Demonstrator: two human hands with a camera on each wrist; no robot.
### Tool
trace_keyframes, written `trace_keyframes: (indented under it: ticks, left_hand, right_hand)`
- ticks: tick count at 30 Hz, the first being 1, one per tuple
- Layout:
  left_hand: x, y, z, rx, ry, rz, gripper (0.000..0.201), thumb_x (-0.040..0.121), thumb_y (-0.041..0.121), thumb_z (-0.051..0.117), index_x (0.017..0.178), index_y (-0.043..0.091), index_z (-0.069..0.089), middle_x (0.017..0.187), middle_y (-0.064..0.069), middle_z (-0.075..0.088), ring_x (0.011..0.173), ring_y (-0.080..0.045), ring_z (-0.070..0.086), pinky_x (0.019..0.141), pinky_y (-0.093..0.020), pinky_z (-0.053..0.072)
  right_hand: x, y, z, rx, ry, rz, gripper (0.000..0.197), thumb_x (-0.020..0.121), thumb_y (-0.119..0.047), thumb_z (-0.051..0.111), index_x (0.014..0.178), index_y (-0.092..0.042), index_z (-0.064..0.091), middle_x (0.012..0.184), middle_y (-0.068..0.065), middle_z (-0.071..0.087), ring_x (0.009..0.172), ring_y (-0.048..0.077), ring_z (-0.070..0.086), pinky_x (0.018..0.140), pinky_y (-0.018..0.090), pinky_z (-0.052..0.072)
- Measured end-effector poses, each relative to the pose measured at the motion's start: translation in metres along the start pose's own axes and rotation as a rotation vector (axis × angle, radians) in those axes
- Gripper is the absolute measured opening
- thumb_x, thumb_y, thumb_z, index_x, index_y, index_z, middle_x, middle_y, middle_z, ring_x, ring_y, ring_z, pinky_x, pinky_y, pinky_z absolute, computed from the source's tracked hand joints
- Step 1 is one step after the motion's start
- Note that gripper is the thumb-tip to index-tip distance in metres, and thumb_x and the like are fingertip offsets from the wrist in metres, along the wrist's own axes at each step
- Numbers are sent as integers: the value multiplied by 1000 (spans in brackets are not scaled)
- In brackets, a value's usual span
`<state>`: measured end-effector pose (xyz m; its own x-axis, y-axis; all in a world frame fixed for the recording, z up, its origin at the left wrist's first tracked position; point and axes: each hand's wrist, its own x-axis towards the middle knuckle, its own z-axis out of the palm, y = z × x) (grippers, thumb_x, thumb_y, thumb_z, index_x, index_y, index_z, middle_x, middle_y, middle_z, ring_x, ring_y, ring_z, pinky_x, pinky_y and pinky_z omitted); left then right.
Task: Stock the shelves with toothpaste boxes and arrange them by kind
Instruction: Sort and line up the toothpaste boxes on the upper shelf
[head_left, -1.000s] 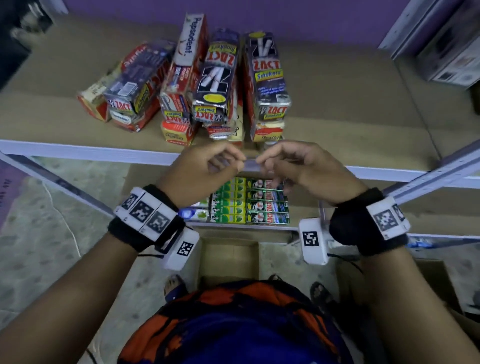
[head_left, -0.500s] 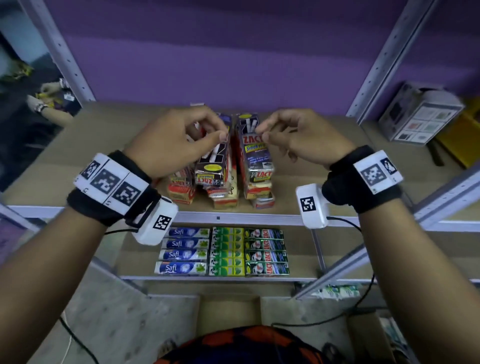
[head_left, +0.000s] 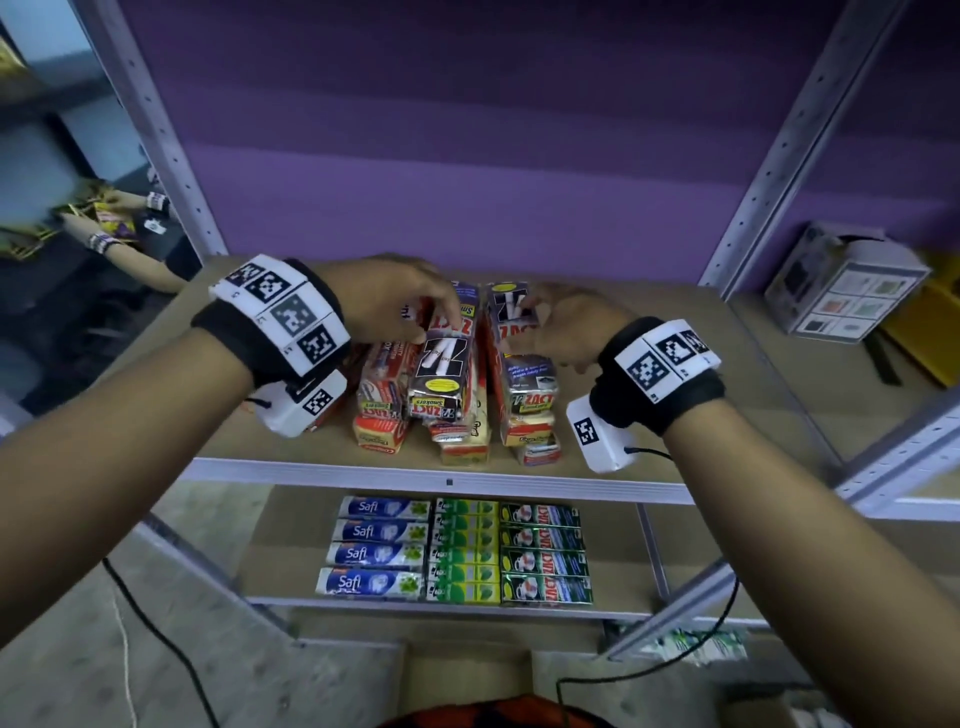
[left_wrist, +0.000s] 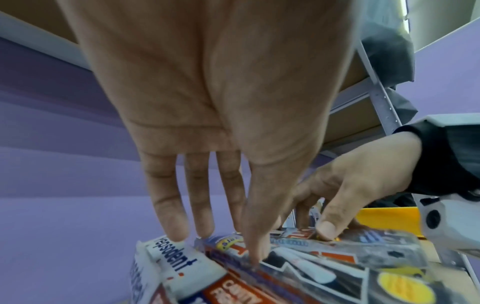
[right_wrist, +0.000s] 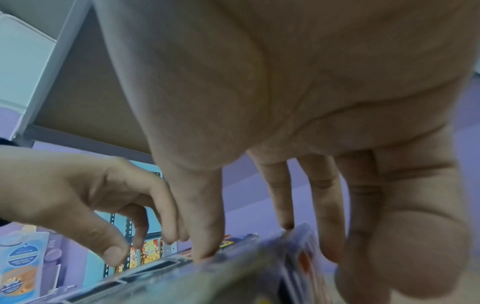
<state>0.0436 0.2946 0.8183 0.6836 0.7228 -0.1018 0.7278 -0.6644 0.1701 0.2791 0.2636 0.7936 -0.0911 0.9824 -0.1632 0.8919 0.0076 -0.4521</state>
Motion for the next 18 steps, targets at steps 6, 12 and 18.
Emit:
trace_keyframes:
  ticks: [6,12,18]
  left_hand:
    - [5,-5,-8,24,-67,-49,34,86,37,72,118,34,62,115,13,57,95,-3,51,82,-24,37]
    - [12,8,-3,37,-113,-229,48,82,70,54,111,32,62,108,10,61,102,-14,56,94,-35,47]
    - [25,23,18,93,-65,-349,67,77,78,51,119,26,47,88,7,57,90,-18,56,78,-31,47]
  right_hand:
    - [1,-5,7,90,-11,80,87,74,-54,78,144,-18,40,139,5,54,108,23,62,82,38,57]
    - [1,3,6,248,-5,128,80,73,-41,82,138,-19,42,123,5,60,98,24,68,79,44,61]
    - [-3,18,4,432,51,121,72,73,-36,84,134,-25,47,104,-1,68,75,11,70,56,27,57]
